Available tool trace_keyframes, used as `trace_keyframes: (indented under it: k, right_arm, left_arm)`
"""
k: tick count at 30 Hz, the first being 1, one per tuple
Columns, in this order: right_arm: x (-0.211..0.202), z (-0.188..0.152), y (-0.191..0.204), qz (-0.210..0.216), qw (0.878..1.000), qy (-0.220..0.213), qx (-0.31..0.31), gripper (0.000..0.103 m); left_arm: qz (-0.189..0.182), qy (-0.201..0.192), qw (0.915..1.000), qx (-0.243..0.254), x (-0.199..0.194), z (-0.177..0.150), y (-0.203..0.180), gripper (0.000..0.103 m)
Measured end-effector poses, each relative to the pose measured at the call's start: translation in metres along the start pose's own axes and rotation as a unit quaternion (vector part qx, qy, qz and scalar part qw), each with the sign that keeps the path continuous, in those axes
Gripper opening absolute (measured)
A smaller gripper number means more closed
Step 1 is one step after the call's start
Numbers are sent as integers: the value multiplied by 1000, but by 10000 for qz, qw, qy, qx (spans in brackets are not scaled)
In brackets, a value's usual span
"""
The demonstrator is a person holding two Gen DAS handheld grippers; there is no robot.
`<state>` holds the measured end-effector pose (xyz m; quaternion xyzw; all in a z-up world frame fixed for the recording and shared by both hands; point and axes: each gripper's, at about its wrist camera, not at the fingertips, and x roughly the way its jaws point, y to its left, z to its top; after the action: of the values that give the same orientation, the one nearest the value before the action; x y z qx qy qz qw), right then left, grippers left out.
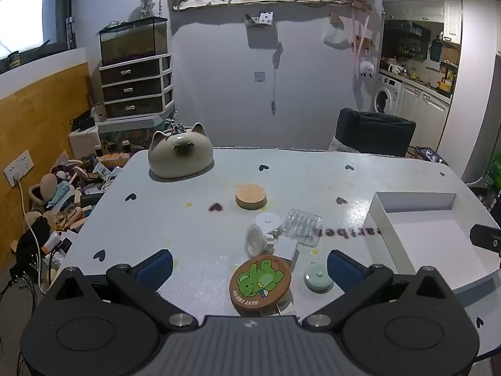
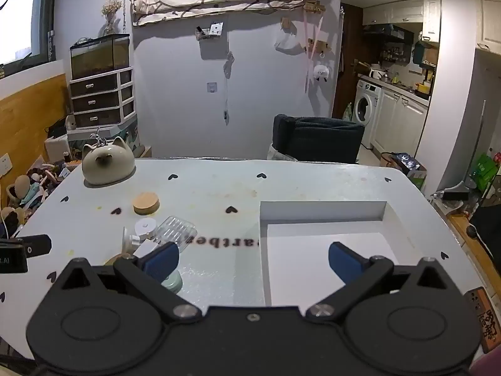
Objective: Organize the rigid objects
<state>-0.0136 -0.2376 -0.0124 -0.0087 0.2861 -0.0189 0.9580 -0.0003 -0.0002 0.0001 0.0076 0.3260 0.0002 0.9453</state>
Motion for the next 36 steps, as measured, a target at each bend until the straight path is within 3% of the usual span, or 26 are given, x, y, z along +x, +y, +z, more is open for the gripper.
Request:
trace_keyframes:
  k: [19,25,36]
  right_arm:
    - [1,1,1,24,10000,58,4,103]
    - [11,-16,12,50,9999,98,7,103]
    - [8,2,1,134,9997,217,42,103]
  left_arm:
    - [-31,85,10000,0,3,-8,-5,103]
    - [-41,163,9999,4,9,-5,-2,103]
    - [-61,202,9998,11,9,-4,-2,103]
